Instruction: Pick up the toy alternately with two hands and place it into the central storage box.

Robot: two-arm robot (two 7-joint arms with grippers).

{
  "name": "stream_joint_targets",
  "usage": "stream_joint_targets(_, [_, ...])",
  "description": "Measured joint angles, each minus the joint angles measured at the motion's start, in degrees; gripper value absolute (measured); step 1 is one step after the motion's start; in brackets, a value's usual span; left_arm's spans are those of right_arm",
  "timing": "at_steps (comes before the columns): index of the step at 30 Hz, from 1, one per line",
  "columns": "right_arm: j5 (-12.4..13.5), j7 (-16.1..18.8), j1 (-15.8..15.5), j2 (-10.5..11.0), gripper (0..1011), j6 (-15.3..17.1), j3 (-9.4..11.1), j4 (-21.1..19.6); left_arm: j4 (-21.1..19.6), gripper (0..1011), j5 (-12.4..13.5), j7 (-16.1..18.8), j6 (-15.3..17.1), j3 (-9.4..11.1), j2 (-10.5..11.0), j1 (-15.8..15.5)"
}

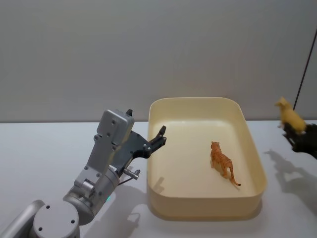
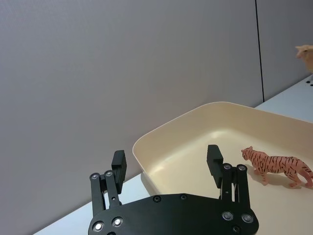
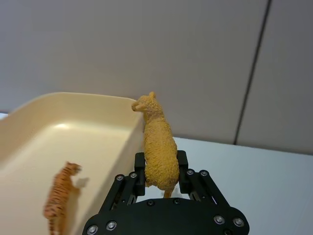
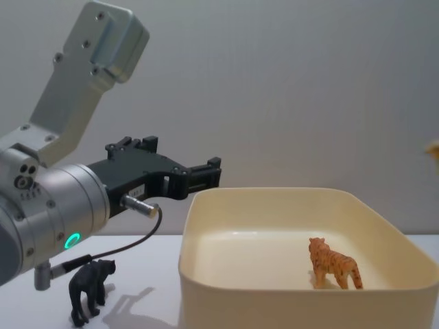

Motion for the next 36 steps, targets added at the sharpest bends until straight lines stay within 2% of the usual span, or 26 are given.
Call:
stream_joint_targets(6, [-0.48, 1.92, 2.16, -1.92, 346, 2.5, -1.79, -1.31, 0.0, 1002, 0.0, 0.0, 0.0, 0.0, 0.0, 0.0])
stream_joint_targets(14, [-3.63, 3.86, 5.06, -4.46, 357, 5.83, -4.4, -1.06, 0.0, 1002, 0.0, 0.0, 0.0, 0.0, 0.0, 0.0])
stream_joint_targets(22, [-5.55, 4.93, 6.68, -5.84, 580, 7.44, -5.86, -0.44, 0.0, 1002, 0.0, 0.0, 0.0, 0.0, 0.0, 0.0])
stream_joint_targets(26, [-6.25, 5.3, 7.26, -6.35, 745, 8.07, -6.37, -0.21, 0.0, 1001, 0.0, 0.0, 0.0, 0.0, 0.0, 0.0])
stream_joint_targets(30, [-6.57, 5.45, 7.53, -6.59, 830, 8.35, -6.62, -0.09, -0.21, 1001, -0.03, 0.06, 0.07, -0.06, 0.15, 0.19])
stream_joint_targets(36, [-7.11, 5.72, 7.97, -6.95, 1001, 8.77, -7.01, 0.07, -2.52, 1001, -0.97, 2.43, 0.96, -0.5, 1.56, 2.02])
